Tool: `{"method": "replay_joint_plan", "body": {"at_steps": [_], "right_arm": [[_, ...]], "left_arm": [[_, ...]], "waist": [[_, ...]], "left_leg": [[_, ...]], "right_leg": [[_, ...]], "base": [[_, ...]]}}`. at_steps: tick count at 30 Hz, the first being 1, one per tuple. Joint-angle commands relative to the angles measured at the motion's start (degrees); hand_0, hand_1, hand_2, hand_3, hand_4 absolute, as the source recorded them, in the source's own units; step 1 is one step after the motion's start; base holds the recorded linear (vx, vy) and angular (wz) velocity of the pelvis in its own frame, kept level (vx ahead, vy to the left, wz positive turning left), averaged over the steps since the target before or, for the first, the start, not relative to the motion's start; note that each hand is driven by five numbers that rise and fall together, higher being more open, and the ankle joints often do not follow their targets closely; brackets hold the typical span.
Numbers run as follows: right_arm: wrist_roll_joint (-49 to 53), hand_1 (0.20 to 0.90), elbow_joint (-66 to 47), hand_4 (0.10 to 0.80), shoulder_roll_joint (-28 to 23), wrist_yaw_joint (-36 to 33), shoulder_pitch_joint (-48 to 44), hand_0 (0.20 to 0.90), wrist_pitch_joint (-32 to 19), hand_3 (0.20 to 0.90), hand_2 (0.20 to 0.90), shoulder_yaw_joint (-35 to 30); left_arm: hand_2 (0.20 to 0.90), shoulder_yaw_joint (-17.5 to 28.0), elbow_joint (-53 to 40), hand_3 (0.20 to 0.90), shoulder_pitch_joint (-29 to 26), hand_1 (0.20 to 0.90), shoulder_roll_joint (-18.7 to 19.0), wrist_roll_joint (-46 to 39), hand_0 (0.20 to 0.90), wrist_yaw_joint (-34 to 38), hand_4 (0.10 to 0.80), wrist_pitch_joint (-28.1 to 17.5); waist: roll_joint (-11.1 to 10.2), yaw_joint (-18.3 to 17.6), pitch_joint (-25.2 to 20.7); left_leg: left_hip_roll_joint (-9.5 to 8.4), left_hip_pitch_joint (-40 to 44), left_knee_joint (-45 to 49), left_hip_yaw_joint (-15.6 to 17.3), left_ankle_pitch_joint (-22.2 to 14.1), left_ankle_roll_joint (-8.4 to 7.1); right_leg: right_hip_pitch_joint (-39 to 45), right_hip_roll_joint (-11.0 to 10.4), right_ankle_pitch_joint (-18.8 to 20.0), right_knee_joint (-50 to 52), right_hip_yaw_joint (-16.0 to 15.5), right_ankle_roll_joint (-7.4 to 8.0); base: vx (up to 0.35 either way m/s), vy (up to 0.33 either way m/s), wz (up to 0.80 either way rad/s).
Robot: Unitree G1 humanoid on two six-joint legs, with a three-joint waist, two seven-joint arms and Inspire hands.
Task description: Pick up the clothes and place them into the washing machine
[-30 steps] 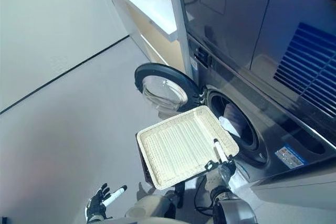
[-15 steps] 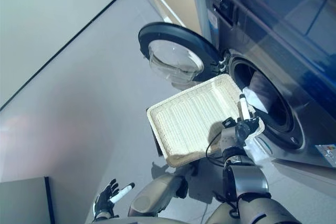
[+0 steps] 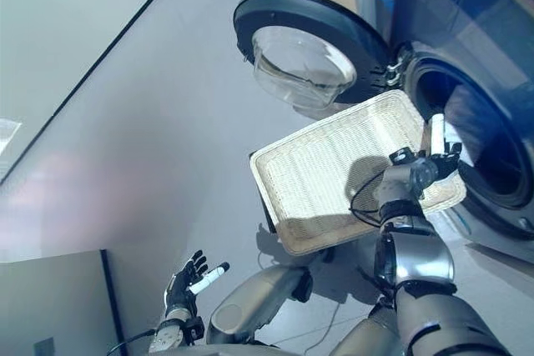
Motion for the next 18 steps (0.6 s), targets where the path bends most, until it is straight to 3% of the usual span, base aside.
{"method": "replay_joint_plan", "body": {"at_steps": [1,10,18], "right_arm": [[-0.8,0.900,-0.3,0.800,-4.4,0.0,-5.0,0.900,-2.8,0.900,0.900,0.5],[-1.5,0.900,-0.4,0.800,-6.9,0.7,-6.6,0.900,-2.6,0.900,0.900,1.1],[-1.6,0.900,-0.3,0.800,-9.4,0.0,-7.8,0.900,-3.1,0.900,0.900,1.3]], "left_arm": [[0.900,-1.2,-0.3,0.900,-2.0,0.900,3.3,-1.5,0.900,2.0,0.800,-3.4],[0.900,-1.7,-2.0,0.900,-1.4,0.900,2.9,-1.0,0.900,1.6,0.800,-3.5],[0.900,-2.2,-2.7,0.900,-1.0,0.900,2.9,-1.3,0.900,1.2,0.800,-3.5]], "waist": [[2.7,1.8,-1.3],[4.4,2.3,-1.2],[6.1,2.7,-1.9]], "left_leg": [[0.63,-6.5,10.2,2.1,-5.5,-2.30],[-0.70,-8.8,14.3,3.1,-7.7,-2.00],[-1.39,-10.3,14.0,3.1,-7.5,-2.04]], "right_leg": [[-0.5,-3.5,10.2,-7.4,3.7,-2.20],[-3.4,-5.0,8.3,-2.7,5.2,-2.58],[-5.7,-5.6,7.7,-1.8,6.3,-2.85]], "base": [[0.031,0.035,0.02],[0.021,0.042,-0.02],[0.017,0.019,-0.01]]}}
